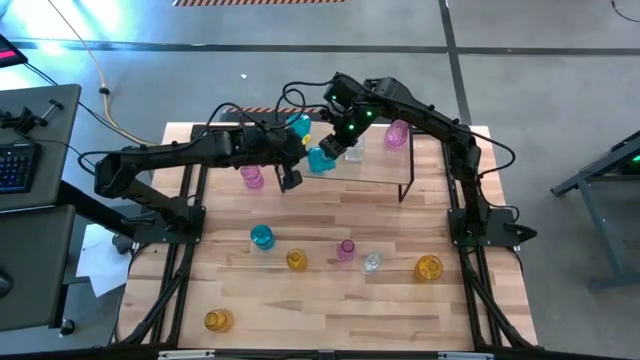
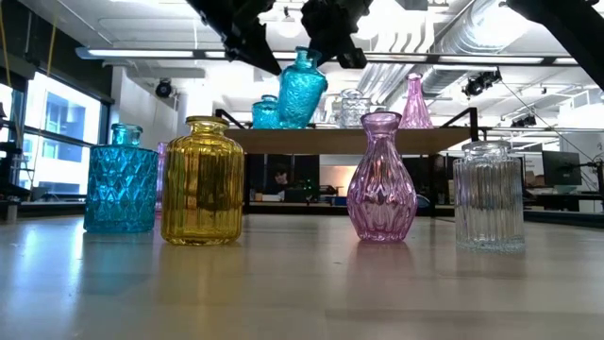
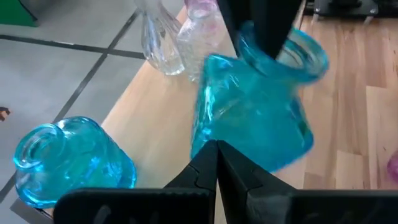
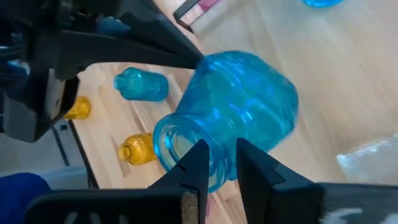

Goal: Sort vases onto shelf
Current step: Put the right blue vase on the shelf aligned with the other blue vase

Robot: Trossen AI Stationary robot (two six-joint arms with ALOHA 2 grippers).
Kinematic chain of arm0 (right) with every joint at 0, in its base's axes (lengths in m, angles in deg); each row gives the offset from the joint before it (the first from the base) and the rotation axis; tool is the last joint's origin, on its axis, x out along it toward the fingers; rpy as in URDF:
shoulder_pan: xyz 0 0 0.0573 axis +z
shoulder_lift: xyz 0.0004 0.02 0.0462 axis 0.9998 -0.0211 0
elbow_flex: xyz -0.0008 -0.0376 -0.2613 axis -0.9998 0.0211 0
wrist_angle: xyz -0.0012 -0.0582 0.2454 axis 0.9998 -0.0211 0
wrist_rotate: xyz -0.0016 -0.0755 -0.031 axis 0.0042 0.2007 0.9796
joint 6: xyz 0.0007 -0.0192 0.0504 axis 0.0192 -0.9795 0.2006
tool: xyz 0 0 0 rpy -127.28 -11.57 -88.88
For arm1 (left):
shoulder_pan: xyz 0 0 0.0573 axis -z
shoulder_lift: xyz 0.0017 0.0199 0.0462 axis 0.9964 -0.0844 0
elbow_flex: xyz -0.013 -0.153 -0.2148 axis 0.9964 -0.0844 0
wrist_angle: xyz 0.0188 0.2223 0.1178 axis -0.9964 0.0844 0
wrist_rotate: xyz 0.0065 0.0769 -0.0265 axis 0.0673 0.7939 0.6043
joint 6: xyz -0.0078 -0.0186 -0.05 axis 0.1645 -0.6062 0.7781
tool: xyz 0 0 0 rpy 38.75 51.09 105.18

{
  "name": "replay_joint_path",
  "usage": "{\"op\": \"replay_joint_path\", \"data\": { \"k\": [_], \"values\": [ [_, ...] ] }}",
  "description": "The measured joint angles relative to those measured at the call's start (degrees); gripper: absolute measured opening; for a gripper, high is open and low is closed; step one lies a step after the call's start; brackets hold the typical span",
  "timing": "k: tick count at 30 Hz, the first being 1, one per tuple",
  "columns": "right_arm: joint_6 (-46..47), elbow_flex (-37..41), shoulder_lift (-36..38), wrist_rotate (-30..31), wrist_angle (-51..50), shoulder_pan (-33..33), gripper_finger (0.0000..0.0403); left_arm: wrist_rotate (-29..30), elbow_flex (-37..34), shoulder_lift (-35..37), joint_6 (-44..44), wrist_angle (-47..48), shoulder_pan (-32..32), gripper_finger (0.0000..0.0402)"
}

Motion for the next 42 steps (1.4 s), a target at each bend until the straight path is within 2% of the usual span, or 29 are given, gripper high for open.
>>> {"op": "replay_joint_path", "data": {
  "k": [20,26,35,42],
  "values": [
    [1.3,0.0,0.0,0.5,2.3,-3.0,0.0068,-0.8,0.0,0.0,-0.4,-1.0,0.0,0.0000],
    [0.2,0.0,0.0,0.7,4.6,-3.1,0.0068,2.1,0.1,0.6,-0.5,-1.4,0.0,0.0000],
    [-1.8,-0.8,0.0,10.3,8.8,-3.4,0.0068,3.8,0.1,4.5,0.2,-1.4,-0.8,0.0000],
    [-1.3,-0.8,0.4,8.2,11.0,-3.2,0.0068,3.8,0.1,7.5,1.1,-1.3,-1.5,0.0000]
  ]
}}
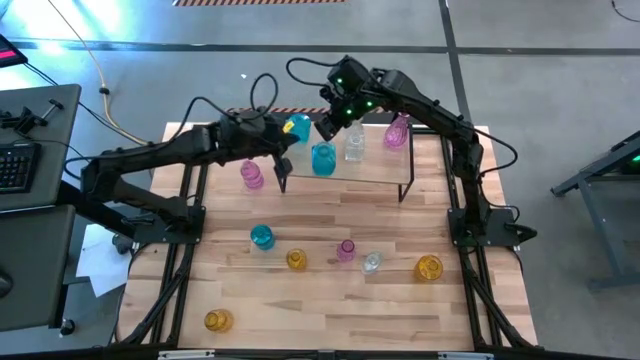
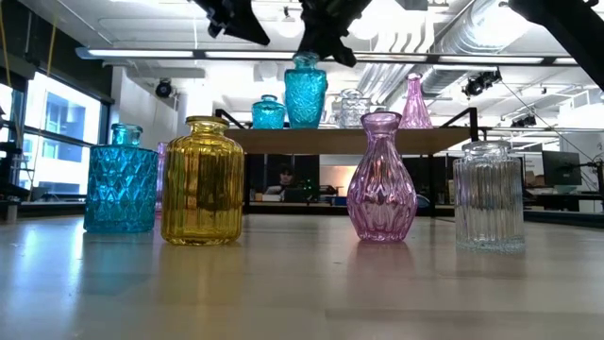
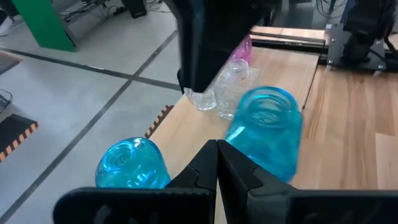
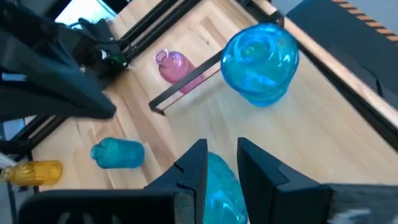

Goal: Sort vases onto shelf
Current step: Put the right blue vase on the shelf aligned with the other blue vase

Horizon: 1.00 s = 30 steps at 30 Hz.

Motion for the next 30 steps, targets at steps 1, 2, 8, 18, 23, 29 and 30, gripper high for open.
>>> {"op": "replay_joint_path", "data": {
  "k": [1,2,8,18,23,29,30],
  "values": [
    [0.0,0.0,0.0,-0.1,-0.1,0.2,0.0068,0.0,0.0,0.2,0.2,0.0,0.0,0.0000],
    [0.0,0.0,0.0,0.0,-0.2,0.3,0.0068,0.0,0.0,0.2,0.4,-0.1,0.0,0.0000],
    [0.0,0.0,0.0,1.5,-0.3,0.7,0.0068,0.0,0.0,0.1,0.4,0.0,0.0,0.0000],
    [-1.1,0.0,4.1,14.2,-1.5,2.2,0.0026,-0.4,0.0,0.1,1.9,0.6,0.1,0.0000],
    [-0.8,0.0,10.8,26.7,-4.3,7.2,0.0005,-1.2,0.0,1.1,3.4,0.6,0.1,0.0000],
    [4.7,2.4,15.5,41.2,-8.2,17.0,0.0002,-1.5,-0.1,6.1,4.8,1.3,-0.1,0.0000],
    [6.2,3.3,16.0,43.1,-8.6,18.5,0.0001,-1.7,-0.1,7.3,4.9,1.5,-0.3,0.0000]
  ]
}}
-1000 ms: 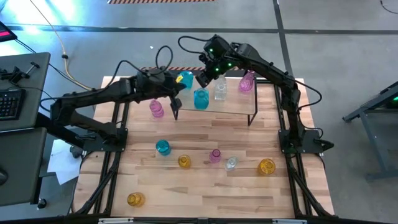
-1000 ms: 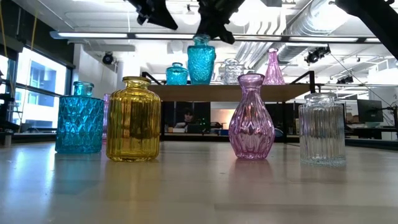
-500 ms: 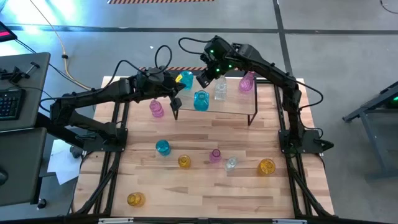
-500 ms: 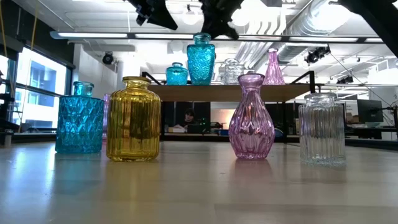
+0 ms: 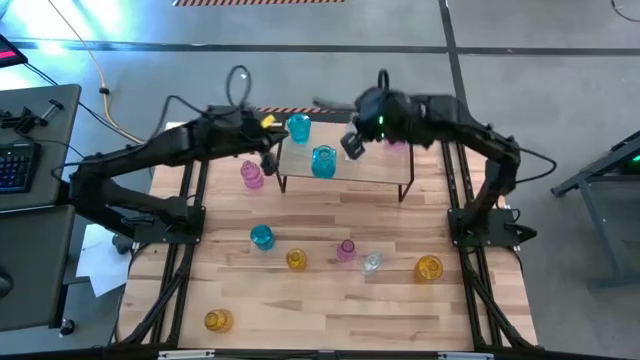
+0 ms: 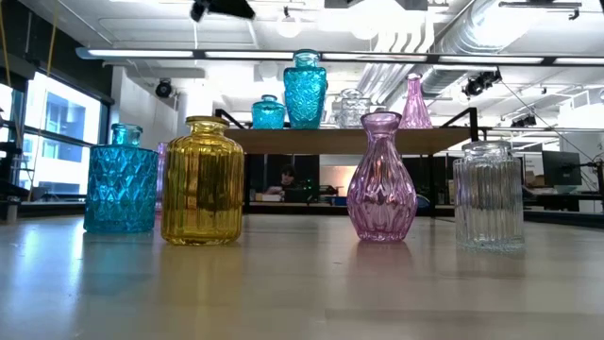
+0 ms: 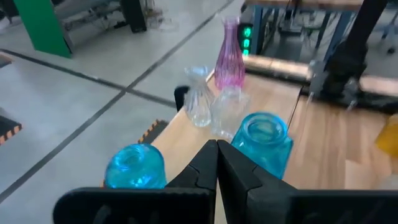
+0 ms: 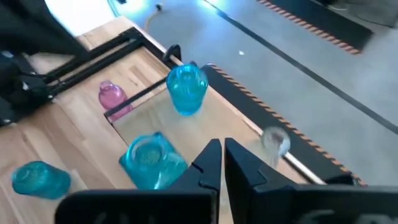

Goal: Sort vases onto shelf
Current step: Put the right blue vase on the shelf aligned with the other blue vase

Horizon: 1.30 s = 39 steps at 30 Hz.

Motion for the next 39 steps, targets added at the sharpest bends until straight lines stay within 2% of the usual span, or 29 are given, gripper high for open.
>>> {"op": "replay_joint_path", "data": {
  "k": [4,7,11,17,23,27,33,39],
  "values": [
    [7.9,6.8,1.4,6.7,-1.0,5.3,0.0000,-3.2,0.0,4.9,0.0,3.7,-1.6,0.0000],
    [15.0,14.8,2.8,8.8,-0.8,8.2,0.0000,-6.3,0.0,8.3,0.4,7.3,-2.5,0.0000],
    [23.9,27.2,6.0,11.4,3.8,11.3,0.0000,-7.3,0.0,12.1,1.7,10.6,-2.7,0.0000],
    [31.1,45.7,12.6,12.0,23.3,14.0,0.0000,-10.5,0.0,15.6,2.1,12.4,-2.7,0.0000],
    [34.5,61.4,15.6,13.8,47.2,15.7,0.0000,-10.7,0.0,16.9,2.1,13.0,-2.7,0.0000],
    [37.3,66.8,15.8,20.0,56.1,17.4,0.0000,-10.7,0.0,17.3,1.6,12.9,-2.7,0.0000],
    [44.4,71.3,15.8,32.3,57.5,21.0,0.0000,-10.7,0.0,17.2,0.5,12.9,-2.7,0.0000],
    [47.9,73.7,15.4,37.0,58.8,22.0,0.0000,-8.0,0.0,17.1,-0.8,12.9,-2.7,0.0000]
  ]
}}
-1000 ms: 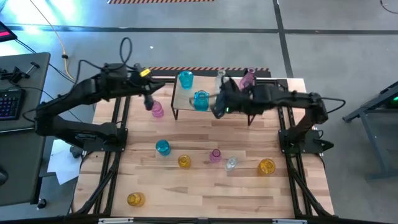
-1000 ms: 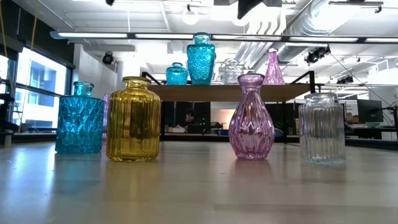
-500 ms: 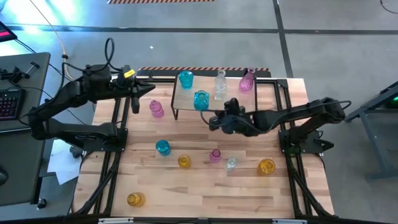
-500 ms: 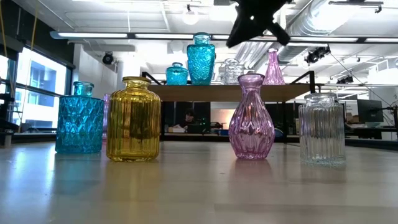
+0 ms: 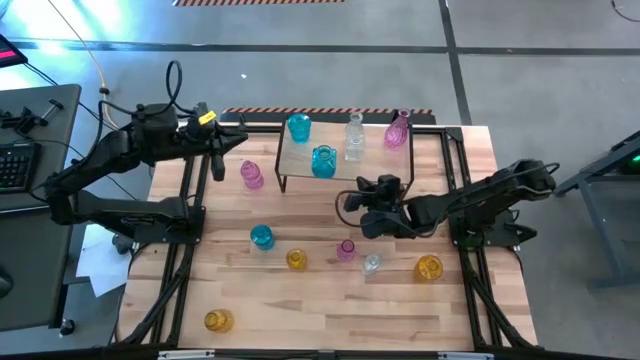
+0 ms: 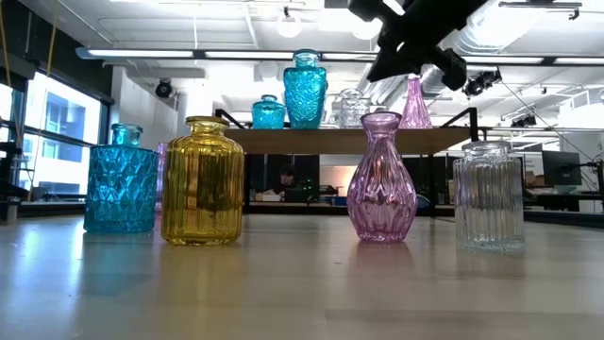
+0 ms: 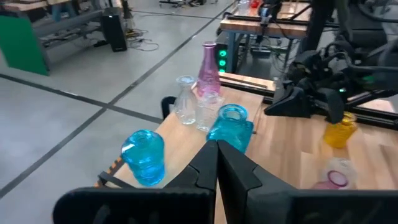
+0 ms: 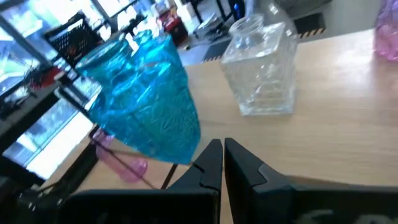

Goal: Sort vases onto shelf
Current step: Put the right blue vase on the shelf aligned with the other blue vase

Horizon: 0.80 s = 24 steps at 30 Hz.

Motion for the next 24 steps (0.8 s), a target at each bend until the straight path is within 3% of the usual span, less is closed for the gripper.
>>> {"op": "replay_joint_path", "data": {
  "k": [10,24],
  "values": [
    [0.0,3.9,0.0,0.3,8.7,0.0,0.0000,7.2,0.0,0.0,2.9,-0.1,0.0,0.0000],
    [-3.9,6.9,-0.1,-4.9,25.7,-0.5,0.0000,6.9,0.0,0.0,5.1,0.1,0.0,0.0000]
  ]
}}
